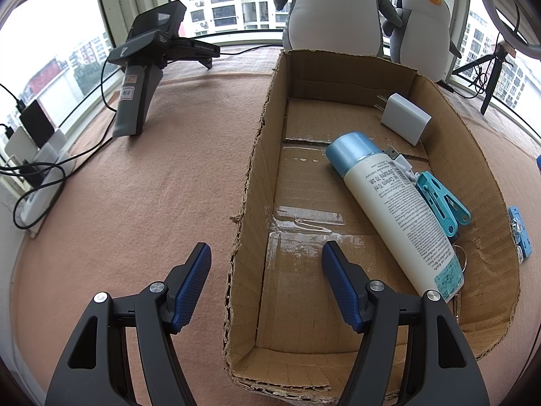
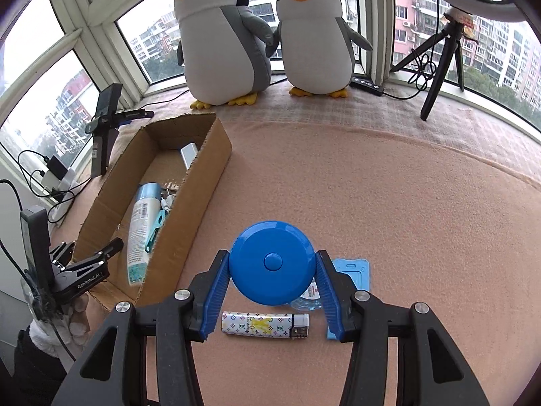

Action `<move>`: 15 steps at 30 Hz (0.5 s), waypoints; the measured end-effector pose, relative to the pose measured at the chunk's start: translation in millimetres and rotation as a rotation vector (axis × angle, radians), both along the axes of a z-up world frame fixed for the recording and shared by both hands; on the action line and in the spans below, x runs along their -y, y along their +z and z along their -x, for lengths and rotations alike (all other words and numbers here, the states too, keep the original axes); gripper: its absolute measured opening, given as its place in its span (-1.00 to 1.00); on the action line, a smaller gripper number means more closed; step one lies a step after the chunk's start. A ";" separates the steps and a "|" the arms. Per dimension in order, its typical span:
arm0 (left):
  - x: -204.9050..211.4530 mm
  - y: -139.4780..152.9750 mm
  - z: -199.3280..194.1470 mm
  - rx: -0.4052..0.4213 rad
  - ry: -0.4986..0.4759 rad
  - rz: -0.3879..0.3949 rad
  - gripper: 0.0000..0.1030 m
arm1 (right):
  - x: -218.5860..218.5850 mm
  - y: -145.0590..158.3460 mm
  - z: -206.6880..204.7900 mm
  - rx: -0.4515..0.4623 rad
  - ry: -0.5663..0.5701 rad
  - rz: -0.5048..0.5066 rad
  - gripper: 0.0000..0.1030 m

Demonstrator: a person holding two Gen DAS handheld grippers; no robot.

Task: Organize rigid objects
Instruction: 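Carry the blue tape measure into the cardboard box and open the right gripper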

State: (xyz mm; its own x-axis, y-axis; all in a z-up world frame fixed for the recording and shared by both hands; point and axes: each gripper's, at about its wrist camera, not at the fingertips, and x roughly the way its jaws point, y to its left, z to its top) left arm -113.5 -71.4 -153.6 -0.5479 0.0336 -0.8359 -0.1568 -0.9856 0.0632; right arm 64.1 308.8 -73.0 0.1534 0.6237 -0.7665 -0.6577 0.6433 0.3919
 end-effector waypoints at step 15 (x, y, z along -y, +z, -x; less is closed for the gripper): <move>0.5 0.9 0.1 -0.002 -0.005 0.002 0.33 | -84.0 39.4 18.2 0.079 0.122 -0.042 -0.10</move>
State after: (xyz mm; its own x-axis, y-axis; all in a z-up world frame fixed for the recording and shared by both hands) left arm -113.6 -71.9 -152.7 -0.5495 0.0342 -0.8348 -0.1614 -0.9847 0.0659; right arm 45.8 392.9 -33.6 0.1328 0.6728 -0.7278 -0.7599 0.5405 0.3610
